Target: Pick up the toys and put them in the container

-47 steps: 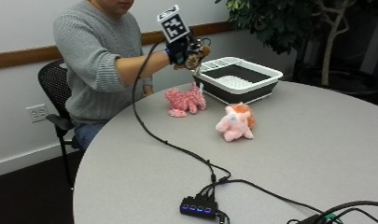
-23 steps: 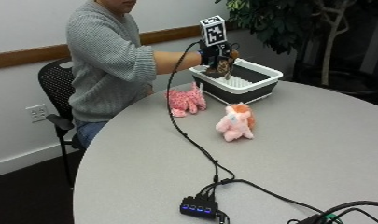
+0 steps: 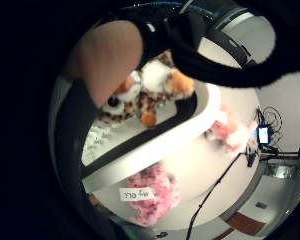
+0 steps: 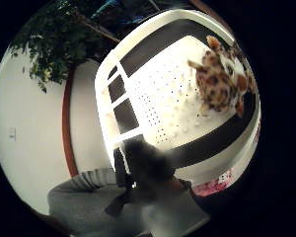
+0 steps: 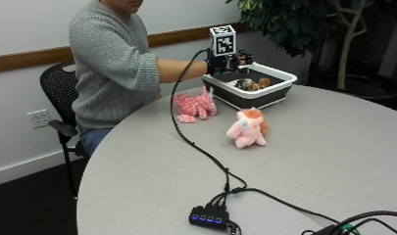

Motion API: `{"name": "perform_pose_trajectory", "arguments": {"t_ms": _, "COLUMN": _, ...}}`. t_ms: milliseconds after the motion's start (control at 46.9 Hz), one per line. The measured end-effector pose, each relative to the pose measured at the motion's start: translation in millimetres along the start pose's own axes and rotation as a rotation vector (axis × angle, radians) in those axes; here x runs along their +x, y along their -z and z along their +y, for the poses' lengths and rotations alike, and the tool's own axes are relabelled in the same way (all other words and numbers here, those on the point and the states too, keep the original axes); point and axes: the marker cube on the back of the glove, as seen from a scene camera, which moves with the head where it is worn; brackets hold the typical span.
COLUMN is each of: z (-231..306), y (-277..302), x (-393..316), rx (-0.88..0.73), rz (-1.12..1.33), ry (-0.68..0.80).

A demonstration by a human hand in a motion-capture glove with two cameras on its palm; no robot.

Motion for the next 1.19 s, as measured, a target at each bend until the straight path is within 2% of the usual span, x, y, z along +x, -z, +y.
{"name": "perform_pose_trajectory", "arguments": {"t_ms": 362, "z": 13.3, "y": 35.0, "x": 53.3, "rx": 0.047, "rz": 0.050, "ry": -0.043}}
{"name": "perform_pose_trajectory", "arguments": {"t_ms": 554, "z": 21.6, "y": 52.2, "x": 168.2, "rx": 0.026, "rz": 0.233, "ry": -0.249}}
{"name": "perform_pose_trajectory", "arguments": {"t_ms": 618, "z": 23.8, "y": 58.4, "x": 201.1, "rx": 0.023, "rz": 0.141, "ry": -0.359}}
{"name": "perform_pose_trajectory", "arguments": {"t_ms": 725, "z": 28.0, "y": 60.2, "x": 238.0, "rx": -0.010, "rz": 0.082, "ry": -0.431}}
{"name": "perform_pose_trajectory", "arguments": {"t_ms": 981, "z": 10.2, "y": 22.1, "x": 273.1, "rx": -0.123, "rz": 0.049, "ry": -0.457}}
{"name": "perform_pose_trajectory", "arguments": {"t_ms": 1194, "z": 0.5, "y": -63.2, "x": 291.4, "rx": -0.335, "rz": 0.009, "ry": -0.559}}
